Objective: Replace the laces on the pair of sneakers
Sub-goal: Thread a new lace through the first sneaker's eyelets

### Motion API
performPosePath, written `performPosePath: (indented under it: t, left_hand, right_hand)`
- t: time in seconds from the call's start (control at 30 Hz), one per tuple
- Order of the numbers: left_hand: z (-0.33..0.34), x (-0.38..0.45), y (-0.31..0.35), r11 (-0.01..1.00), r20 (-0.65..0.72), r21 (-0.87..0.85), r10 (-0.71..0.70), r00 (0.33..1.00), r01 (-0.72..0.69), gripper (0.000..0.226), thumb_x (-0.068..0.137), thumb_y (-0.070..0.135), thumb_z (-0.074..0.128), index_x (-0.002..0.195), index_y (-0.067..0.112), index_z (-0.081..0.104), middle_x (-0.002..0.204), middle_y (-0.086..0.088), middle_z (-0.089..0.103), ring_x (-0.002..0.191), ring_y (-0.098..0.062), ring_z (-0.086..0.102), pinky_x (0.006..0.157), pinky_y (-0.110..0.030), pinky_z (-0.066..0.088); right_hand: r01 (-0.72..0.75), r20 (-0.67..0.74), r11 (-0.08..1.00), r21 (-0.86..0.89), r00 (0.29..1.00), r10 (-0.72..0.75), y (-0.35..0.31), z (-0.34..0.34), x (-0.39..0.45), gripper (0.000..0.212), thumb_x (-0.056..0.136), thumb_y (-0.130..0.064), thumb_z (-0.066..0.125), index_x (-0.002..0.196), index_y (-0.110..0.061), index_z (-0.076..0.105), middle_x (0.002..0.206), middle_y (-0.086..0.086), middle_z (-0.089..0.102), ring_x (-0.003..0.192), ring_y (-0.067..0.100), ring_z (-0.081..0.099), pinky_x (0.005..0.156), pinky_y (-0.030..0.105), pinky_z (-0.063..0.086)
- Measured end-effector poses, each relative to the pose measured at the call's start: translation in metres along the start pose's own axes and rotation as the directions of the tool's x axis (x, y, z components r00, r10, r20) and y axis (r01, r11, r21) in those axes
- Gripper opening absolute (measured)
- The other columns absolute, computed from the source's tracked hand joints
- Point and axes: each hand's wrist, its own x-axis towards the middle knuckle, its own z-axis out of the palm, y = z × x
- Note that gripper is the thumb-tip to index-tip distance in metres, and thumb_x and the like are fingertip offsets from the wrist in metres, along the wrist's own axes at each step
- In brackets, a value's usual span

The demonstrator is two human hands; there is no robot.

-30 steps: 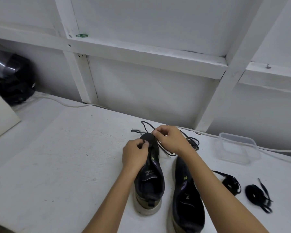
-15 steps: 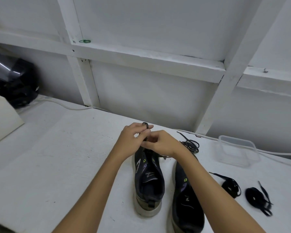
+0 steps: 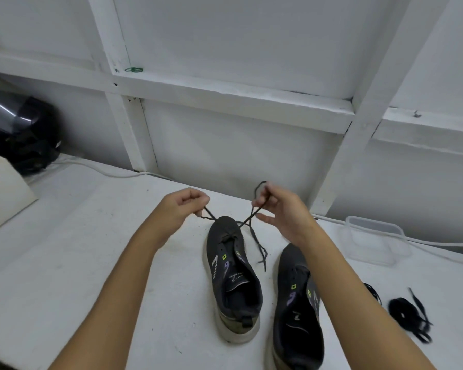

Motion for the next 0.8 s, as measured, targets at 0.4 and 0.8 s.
performPosePath:
  t: [0.4,0.8]
  left_hand:
    - [-0.015,0.005,0.032,0.948,-0.177,-0.283,0.097,0.979,-0.145,0.020,0.100,0.010,0.055,0.101,0.022,0.071,0.088,0.005,0.071,0.050,-0.007,0.041,0.051,-0.017,0.036]
    - [-0.004,-0.015,0.019,0.999,-0.081,0.011,0.047,0.996,-0.046,0.020,0.096,0.011,0.059,0.100,0.022,0.074,0.085,0.005,0.074,0.051,-0.006,0.040,0.052,-0.011,0.038]
  right_hand:
    - [0.252,-0.075,0.956,0.148,0.967,-0.244,-0.022,-0.025,-0.011,0.025,0.089,-0.024,0.054,0.078,-0.024,0.076,0.096,0.005,0.075,0.100,0.027,0.074,0.073,0.039,0.060]
    - [-0.132,-0.136,0.046,-0.990,0.985,-0.109,0.022,0.001,-0.015,0.049,0.086,-0.058,0.068,0.119,-0.023,0.070,0.121,-0.004,0.068,0.111,0.021,0.063,0.078,0.032,0.047]
